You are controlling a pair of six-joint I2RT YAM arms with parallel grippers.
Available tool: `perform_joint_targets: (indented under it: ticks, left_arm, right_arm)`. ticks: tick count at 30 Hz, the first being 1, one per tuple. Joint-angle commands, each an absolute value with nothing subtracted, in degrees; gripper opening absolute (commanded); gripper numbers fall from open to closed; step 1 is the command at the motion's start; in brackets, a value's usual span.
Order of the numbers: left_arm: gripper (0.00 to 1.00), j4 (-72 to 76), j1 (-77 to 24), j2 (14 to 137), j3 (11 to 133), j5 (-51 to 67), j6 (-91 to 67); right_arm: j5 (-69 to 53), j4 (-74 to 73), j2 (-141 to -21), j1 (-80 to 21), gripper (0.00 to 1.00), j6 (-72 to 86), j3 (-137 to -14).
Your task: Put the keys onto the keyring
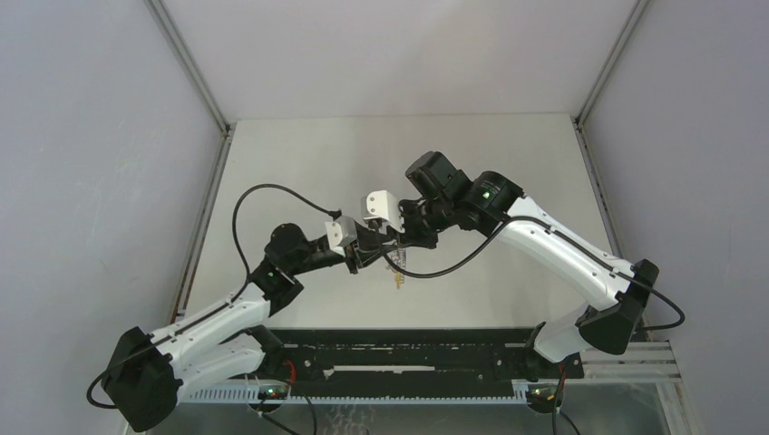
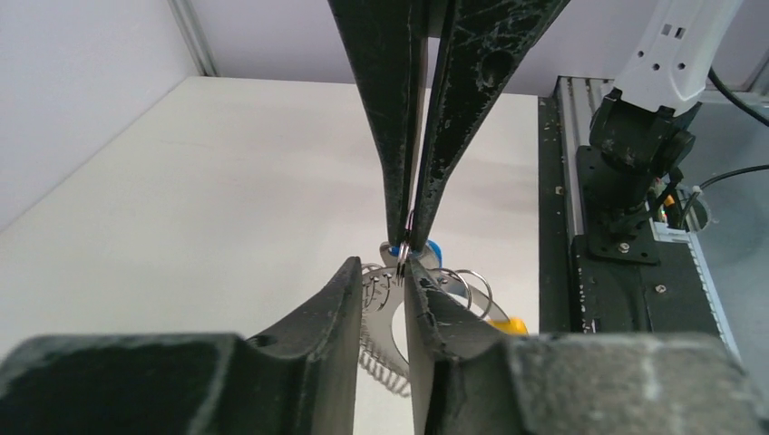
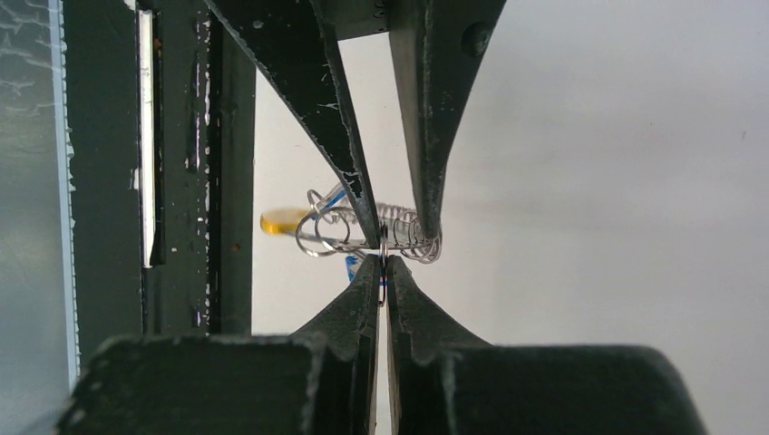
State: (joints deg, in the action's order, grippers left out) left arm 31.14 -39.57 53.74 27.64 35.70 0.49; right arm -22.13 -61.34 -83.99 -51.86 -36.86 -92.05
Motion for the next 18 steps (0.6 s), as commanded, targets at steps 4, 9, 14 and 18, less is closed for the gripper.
perform_joint_targets:
  ticks: [4, 9, 14, 18]
  left_arm:
    - [0.21, 34.8, -39.2, 54.8, 31.2, 37.6, -0.4]
    - [0.2, 34.8, -39.2, 55.6, 31.7, 38.3, -0.6]
    - [0.16, 34.8, -39.2, 55.9, 32.2, 38.9, -0.7]
    - [0.02, 34.8, -39.2, 55.9, 32.3, 38.9, -0.5]
  right_arm:
    - [-22.4, -59.5, -83.8, -52.8, 0.0, -38.0, -94.8]
    - [-22.5, -59.6, -84.0, -53.1, 0.0, -38.1, -95.0]
    - [-22.7, -59.9, -84.4, -53.4, 0.0, -38.4, -95.2]
    - [-22.7, -60.1, -84.9, -53.5, 0.0, -38.5, -95.4]
